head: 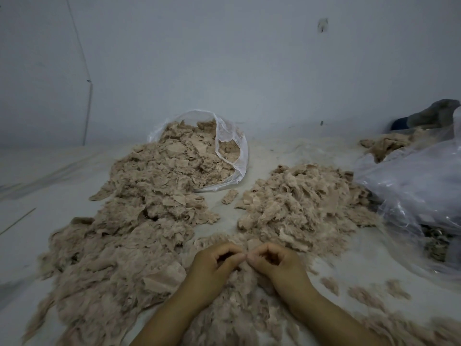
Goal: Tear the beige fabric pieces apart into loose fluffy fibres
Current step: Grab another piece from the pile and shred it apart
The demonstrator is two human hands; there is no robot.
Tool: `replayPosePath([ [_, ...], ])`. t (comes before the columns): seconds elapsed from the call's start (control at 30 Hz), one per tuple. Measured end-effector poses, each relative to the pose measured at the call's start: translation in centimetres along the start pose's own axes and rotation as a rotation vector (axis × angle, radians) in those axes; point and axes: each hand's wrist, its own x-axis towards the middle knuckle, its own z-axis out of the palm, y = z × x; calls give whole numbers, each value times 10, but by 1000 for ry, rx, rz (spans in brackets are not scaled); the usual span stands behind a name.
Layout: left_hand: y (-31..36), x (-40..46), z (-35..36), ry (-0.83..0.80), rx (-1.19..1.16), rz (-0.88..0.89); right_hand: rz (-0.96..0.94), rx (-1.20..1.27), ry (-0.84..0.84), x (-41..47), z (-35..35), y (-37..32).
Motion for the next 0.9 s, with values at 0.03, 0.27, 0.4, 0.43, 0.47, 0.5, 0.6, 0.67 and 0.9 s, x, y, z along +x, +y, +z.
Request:
replayPosePath([
  [0.03,-2,1,-2,37,32,-6,-6,21,48,1,-1,0],
  [0.27,10,2,-15,204,152,-72,-10,187,162,6,-9,-3],
  [0.4,32,6,-11,137,115,-205,22,285,171,7,-2,-1],
  [0.43,35,8,-8,62,-4,-277,28,315,167,7,-3,-1],
  [0.47,35,10,-4,3,-131,-336,33,338,165,6,-3,-1],
  [0.5,34,11,0,-13,-240,-374,38,355,165,6,-4,-2],
  [0.6,29,11,7,69,-337,-377,57,362,161,5,-6,-3],
  [0.67,28,9,9,74,-361,-353,71,339,123,3,-6,-4],
  [0.9,27,4,17,-61,-353,-337,26,279,147,0,-3,-5],
])
